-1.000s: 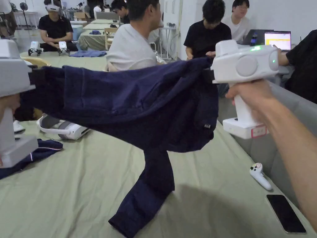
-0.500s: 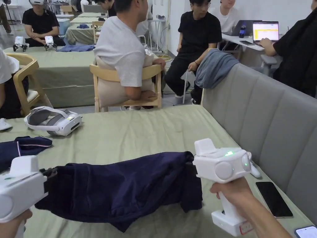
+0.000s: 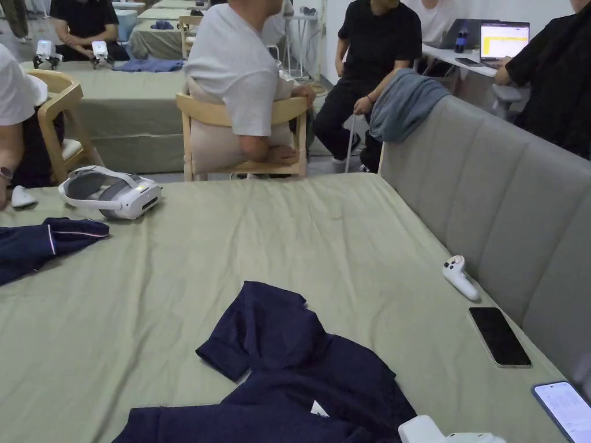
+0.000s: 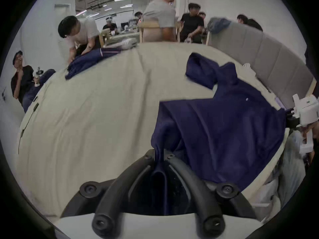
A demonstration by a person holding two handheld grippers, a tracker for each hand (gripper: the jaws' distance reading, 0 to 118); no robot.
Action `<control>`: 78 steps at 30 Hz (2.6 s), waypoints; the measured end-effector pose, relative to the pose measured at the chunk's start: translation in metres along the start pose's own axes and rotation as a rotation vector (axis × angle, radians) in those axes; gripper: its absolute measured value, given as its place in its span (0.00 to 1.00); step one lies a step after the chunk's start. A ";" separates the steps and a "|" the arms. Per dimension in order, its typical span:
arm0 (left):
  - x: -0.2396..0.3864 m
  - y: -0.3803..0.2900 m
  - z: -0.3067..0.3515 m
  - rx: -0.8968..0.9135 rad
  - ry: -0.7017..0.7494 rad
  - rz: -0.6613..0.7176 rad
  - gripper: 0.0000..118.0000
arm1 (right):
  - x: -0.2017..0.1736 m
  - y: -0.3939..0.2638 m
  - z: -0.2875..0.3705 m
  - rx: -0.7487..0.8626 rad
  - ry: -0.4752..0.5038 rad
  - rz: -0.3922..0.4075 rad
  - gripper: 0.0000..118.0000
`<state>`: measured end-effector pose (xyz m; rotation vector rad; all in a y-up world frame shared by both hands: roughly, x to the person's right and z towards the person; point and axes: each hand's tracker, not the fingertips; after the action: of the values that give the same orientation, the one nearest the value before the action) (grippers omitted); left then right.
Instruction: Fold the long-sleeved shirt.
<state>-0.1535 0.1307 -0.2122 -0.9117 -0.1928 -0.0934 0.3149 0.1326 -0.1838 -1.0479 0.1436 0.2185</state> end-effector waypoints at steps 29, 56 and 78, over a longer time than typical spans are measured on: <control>-0.042 -0.008 -0.010 -0.145 0.084 0.506 0.72 | 0.006 0.085 0.066 0.200 0.109 -0.036 0.01; 0.000 0.046 0.022 0.032 0.061 0.264 0.12 | 0.051 0.239 -0.105 -0.157 0.131 0.106 0.02; -0.033 0.531 0.232 0.863 -0.029 0.202 0.12 | 0.187 0.472 0.355 0.899 -0.250 -0.107 0.02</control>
<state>-0.1286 0.6379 -0.4923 -0.0678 -0.1446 0.1833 0.3848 0.6889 -0.4472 -0.1287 -0.0461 0.1578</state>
